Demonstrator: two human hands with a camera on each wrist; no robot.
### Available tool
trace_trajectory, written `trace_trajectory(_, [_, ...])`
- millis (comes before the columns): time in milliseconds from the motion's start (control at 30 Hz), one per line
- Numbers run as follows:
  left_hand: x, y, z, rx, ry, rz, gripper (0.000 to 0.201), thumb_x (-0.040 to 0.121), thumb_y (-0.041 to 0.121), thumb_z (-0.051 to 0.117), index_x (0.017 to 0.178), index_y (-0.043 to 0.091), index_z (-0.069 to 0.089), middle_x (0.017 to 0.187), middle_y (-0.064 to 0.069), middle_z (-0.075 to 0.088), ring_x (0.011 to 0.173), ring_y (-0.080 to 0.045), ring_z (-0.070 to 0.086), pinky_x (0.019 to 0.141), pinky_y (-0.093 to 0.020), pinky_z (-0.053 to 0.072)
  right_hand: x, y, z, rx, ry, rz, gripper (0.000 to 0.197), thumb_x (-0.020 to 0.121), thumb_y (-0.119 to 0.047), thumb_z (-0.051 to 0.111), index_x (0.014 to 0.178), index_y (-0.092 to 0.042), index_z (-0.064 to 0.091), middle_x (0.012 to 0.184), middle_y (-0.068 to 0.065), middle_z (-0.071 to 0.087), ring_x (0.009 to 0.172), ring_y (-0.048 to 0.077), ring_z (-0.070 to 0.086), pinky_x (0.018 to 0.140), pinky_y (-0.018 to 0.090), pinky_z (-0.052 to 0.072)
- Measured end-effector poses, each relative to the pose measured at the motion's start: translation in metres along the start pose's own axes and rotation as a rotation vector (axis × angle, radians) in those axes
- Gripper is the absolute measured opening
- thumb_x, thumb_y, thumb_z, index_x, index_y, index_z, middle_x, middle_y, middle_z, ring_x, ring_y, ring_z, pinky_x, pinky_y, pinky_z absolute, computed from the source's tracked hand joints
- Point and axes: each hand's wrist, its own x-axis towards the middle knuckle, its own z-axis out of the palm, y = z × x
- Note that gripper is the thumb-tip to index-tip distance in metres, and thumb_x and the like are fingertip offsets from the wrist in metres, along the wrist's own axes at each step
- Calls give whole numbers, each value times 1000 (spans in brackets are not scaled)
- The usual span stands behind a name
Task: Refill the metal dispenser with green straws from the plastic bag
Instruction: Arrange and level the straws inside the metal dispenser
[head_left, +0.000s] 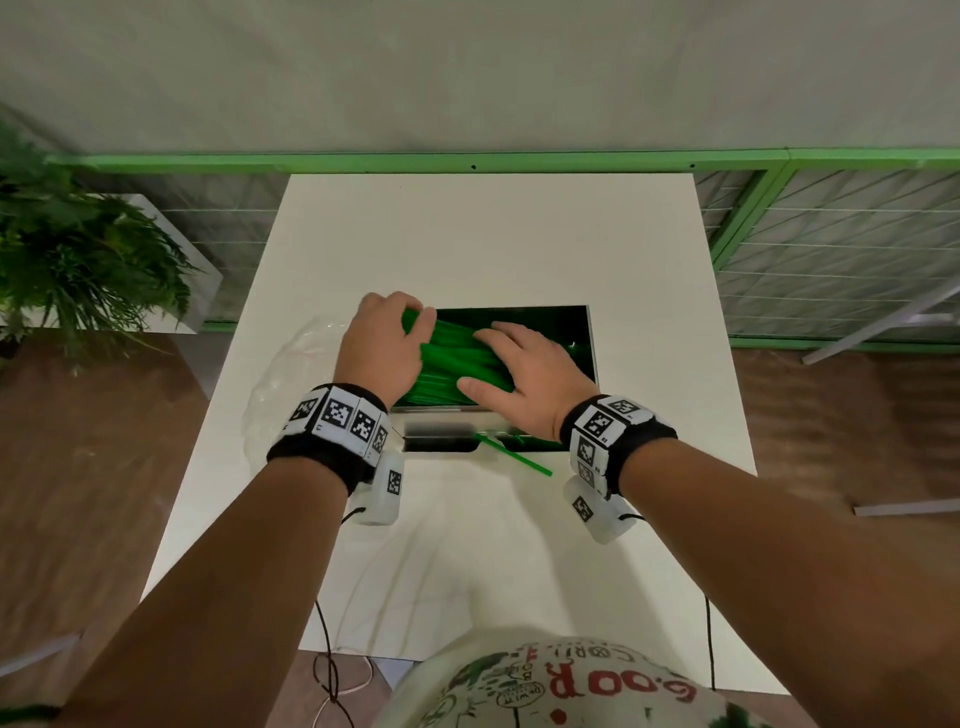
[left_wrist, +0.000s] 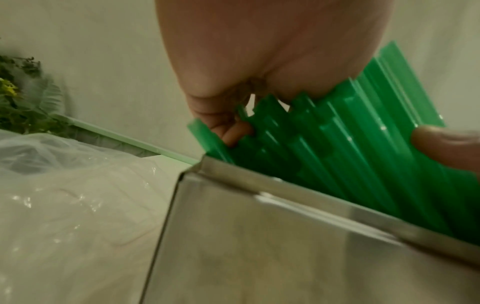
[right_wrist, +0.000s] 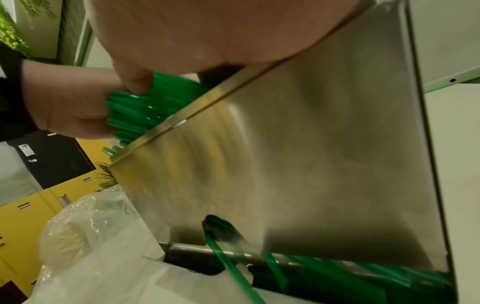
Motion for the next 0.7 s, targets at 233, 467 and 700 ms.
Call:
trace_trajectory(233, [7, 3, -1, -254, -143, -169, 32, 104, 24, 44, 109, 17, 74, 112, -5, 70, 101, -25, 64, 87, -37, 54, 6, 1, 2, -34, -24, 75, 67, 92, -57, 29, 149, -22, 37, 153, 7, 41, 139, 29, 37, 115, 50, 29])
trace_trajectory(467, [-11, 9, -5, 64, 185, 31, 47, 102, 51, 40, 113, 14, 67, 116, -5, 67, 105, -22, 57, 86, -36, 46, 6, 0, 1, -62, -91, 87, 67, 89, -41, 31, 154, -26, 30, 161, 7, 28, 147, 30, 27, 119, 52, 23])
trace_trajectory(700, [-24, -3, 5, 10, 375, 385, 45, 101, 33, 42, 132, 6, 59, 143, -13, 53, 132, -30, 47, 109, -47, 40, 8, 0, -1, -38, -176, 123, 66, 89, -37, 31, 154, -42, 22, 165, 0, 19, 150, 33, 17, 119, 61, 15])
